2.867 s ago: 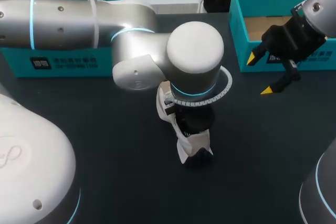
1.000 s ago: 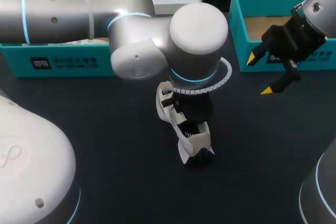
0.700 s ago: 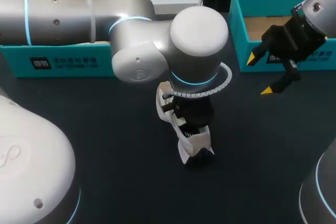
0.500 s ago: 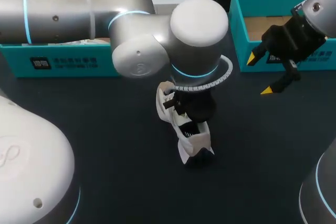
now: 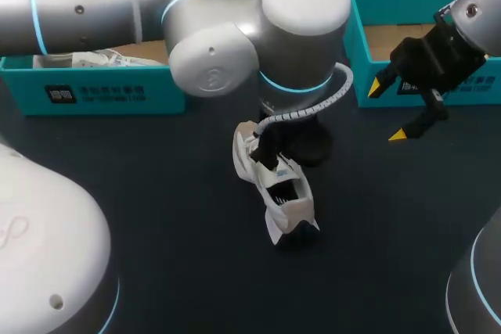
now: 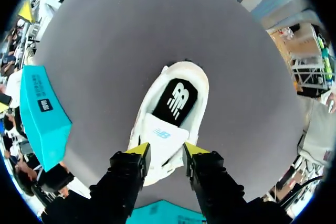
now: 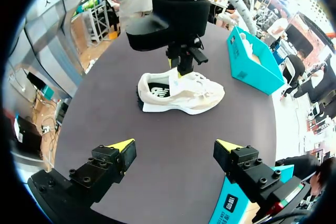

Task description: Take the shoe out of the shoebox, open the shoe tongue, remove and reinsert the insole, then place the shoe into the shoebox

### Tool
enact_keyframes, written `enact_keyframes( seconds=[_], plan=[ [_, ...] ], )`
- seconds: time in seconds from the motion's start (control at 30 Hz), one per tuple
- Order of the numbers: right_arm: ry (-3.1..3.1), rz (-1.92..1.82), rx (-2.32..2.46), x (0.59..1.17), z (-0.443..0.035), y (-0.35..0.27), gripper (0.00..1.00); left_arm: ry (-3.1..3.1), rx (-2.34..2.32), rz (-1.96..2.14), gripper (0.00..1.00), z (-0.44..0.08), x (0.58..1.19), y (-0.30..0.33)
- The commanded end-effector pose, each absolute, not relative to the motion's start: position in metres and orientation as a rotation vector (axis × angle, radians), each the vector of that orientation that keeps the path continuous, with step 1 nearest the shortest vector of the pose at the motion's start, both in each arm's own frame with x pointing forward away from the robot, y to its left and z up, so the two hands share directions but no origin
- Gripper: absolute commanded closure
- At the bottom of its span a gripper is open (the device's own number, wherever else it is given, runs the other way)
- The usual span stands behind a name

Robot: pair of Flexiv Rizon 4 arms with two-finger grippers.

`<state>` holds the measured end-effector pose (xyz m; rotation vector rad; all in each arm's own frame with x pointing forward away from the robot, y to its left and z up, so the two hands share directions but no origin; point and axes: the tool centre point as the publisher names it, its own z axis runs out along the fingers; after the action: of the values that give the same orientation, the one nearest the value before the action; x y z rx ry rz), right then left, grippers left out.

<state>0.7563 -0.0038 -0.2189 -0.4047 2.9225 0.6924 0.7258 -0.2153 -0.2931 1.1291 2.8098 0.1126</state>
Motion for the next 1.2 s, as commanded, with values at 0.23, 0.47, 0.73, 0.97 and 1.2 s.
enact_keyframes(
  seconds=[0.23,0.47,0.73,0.97,1.2],
  plan=[
    [2.925,0.688,-0.404,0.757,-0.219,-0.003,0.0,2.885,0.9,-0.004,0.0,-0.286,0.721,-0.206],
    [2.925,0.688,-0.404,0.757,-0.219,-0.003,0.0,3.028,0.513,-0.063,0.0,-0.288,0.712,-0.224],
    [2.925,0.688,-0.404,0.757,-0.219,-0.003,0.0,3.045,-0.361,-0.176,0.0,-0.301,0.678,-0.23],
    [2.925,0.688,-0.404,0.757,-0.219,-0.003,0.0,3.062,-0.416,-0.185,0.03,-0.32,0.664,-0.241],
    [2.925,0.688,-0.404,0.757,-0.219,-0.003,0.0,3.034,-0.458,-0.177,0.31,-0.334,0.659,-0.25]
  ],
)
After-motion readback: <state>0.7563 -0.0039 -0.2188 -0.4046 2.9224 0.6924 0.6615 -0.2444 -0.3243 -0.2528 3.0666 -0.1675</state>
